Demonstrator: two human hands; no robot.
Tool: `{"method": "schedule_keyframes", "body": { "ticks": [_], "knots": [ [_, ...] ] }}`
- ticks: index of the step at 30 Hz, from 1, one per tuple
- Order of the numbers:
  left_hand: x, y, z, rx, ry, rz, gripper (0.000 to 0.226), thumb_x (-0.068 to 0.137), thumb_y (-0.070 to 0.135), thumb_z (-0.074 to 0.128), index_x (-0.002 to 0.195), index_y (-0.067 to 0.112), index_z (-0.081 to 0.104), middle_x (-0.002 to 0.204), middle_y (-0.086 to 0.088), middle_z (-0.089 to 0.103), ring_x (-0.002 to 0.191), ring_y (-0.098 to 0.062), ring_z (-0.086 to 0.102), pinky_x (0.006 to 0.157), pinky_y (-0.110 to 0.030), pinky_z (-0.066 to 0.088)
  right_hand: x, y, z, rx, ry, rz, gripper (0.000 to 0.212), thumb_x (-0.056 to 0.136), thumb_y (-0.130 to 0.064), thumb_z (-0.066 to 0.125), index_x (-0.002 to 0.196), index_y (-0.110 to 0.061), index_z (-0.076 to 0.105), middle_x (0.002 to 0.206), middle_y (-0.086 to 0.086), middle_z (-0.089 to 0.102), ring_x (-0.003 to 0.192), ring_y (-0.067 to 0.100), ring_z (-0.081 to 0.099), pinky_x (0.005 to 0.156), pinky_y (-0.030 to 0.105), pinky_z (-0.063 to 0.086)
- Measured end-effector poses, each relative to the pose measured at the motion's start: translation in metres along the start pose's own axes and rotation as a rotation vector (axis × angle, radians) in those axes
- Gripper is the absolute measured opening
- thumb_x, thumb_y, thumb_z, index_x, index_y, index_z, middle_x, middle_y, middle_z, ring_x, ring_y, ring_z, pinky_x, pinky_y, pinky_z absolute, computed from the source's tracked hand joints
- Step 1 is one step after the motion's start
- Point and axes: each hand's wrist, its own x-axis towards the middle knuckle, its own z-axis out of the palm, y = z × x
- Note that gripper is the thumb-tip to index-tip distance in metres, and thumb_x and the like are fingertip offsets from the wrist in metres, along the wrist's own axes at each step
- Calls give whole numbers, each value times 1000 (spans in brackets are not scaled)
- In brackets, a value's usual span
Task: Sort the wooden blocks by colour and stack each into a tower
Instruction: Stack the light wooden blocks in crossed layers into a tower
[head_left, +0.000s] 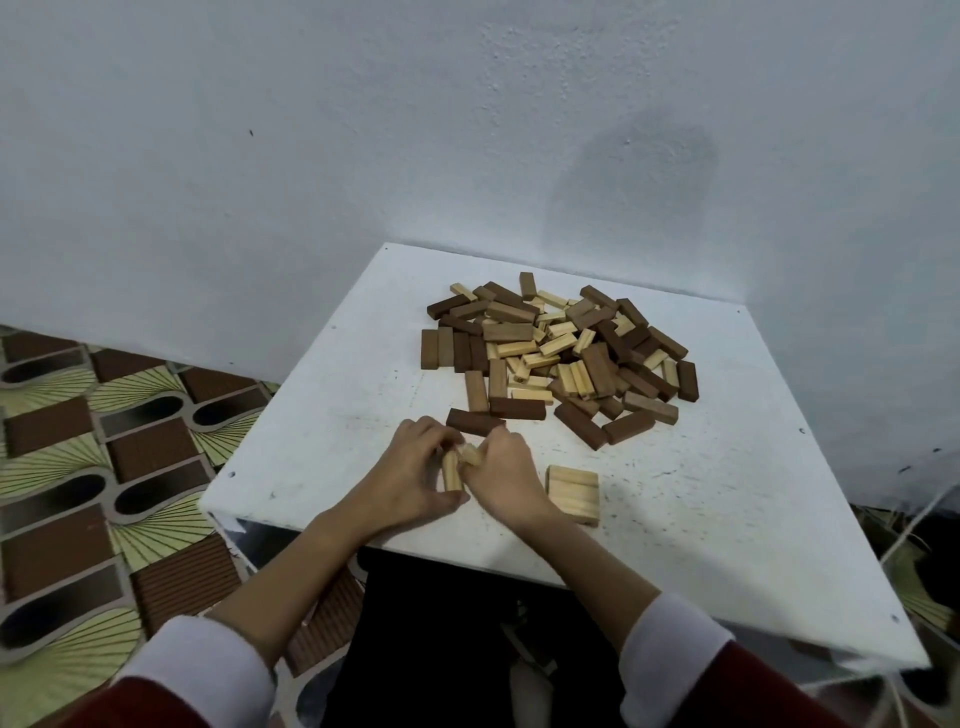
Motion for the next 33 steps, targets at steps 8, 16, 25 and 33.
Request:
{"method": "schedule_keyframes", "body": {
  "ticks": [8, 16, 25, 33],
  "knots": [
    [-3, -3, 1, -13, 7, 1, 47, 68, 44, 63, 107, 19, 69, 105, 1, 47, 99, -15, 41, 83, -10, 29, -2, -3, 1, 51, 180, 30, 33, 85, -12, 56, 113, -7, 39, 119, 11, 37, 110, 27, 39, 96, 41, 39],
    [2, -5, -4, -52, 11, -60, 40, 63, 31, 72, 100, 18, 72, 105, 1, 49, 101, -15, 47, 82, -5, 30, 3, 2, 0, -71, 146, -29, 36, 90, -18, 60, 119, -5, 45, 121, 11, 45, 113, 27, 43, 95, 38, 42],
    [7, -5, -2, -40, 13, -69, 44, 61, 37, 70, 101, 18, 70, 104, 7, 52, 98, -13, 45, 80, -6, 31, -2, 11, 14, 37, 149, -83, 18, 96, -10, 42, 109, -6, 53, 114, 9, 45, 107, 24, 47, 92, 40, 44],
    [7, -6, -1, -62, 25, -48, 43, 63, 28, 70, 105, 17, 70, 107, 8, 56, 98, -11, 48, 81, -4, 31, -17, 22, 22, 185, 164, -181, 56, 83, -3, 50, 136, -12, 36, 129, 2, 38, 114, 24, 47, 96, 39, 44]
  ]
}}
